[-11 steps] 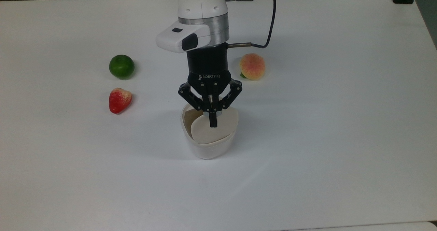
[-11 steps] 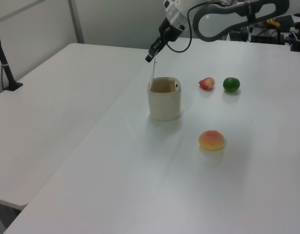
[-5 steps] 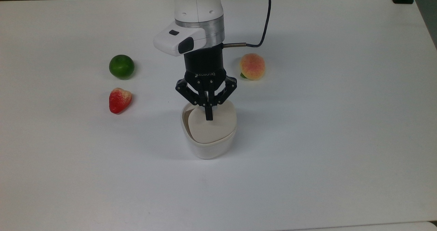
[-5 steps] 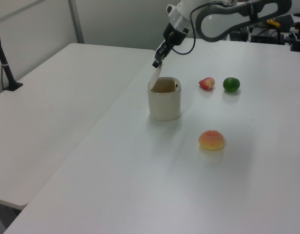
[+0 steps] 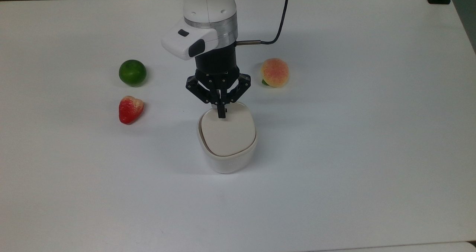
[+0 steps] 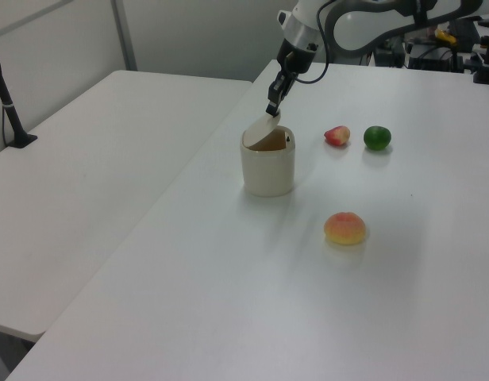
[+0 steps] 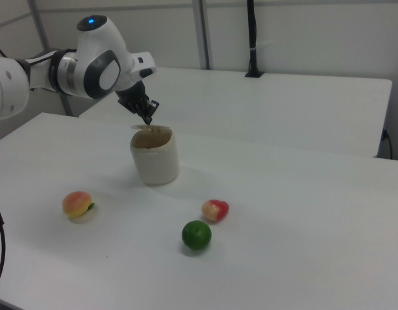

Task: Close garbage bin
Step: 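Push the bin lid down with the gripper fingertips until shut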

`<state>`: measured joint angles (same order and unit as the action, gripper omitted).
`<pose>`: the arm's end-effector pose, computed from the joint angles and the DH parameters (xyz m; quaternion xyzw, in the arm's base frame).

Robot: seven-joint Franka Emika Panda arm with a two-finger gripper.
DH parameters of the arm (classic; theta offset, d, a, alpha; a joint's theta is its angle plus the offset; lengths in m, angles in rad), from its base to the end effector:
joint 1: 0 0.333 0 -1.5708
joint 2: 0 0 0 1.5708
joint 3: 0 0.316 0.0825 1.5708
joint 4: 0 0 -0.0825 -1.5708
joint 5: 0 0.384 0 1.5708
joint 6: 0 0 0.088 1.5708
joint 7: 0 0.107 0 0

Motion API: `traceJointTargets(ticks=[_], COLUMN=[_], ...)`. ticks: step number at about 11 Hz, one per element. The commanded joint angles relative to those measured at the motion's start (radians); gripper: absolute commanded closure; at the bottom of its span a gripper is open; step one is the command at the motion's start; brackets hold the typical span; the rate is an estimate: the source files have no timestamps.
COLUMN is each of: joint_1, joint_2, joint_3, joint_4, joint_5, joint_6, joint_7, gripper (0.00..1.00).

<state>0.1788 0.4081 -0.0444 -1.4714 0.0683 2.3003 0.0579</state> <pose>0.7086 0.1027 0.4908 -0.9774 -0.0241 -0.2060 0.0414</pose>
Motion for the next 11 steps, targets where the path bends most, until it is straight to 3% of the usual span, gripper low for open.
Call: traceJointTargets(ticks=[1, 11], joint_1=[-0.007, -0.002], joint_2=[-0.037, -0.017], joint_3=[-0.002, -0.002], joint_4=[-0.059, -0.121], joint_5=[-0.013, -0.015], joint_6=[-0.030, -0.048], joint_7=[-0.046, -0.082], gripper=[1.00, 1.00])
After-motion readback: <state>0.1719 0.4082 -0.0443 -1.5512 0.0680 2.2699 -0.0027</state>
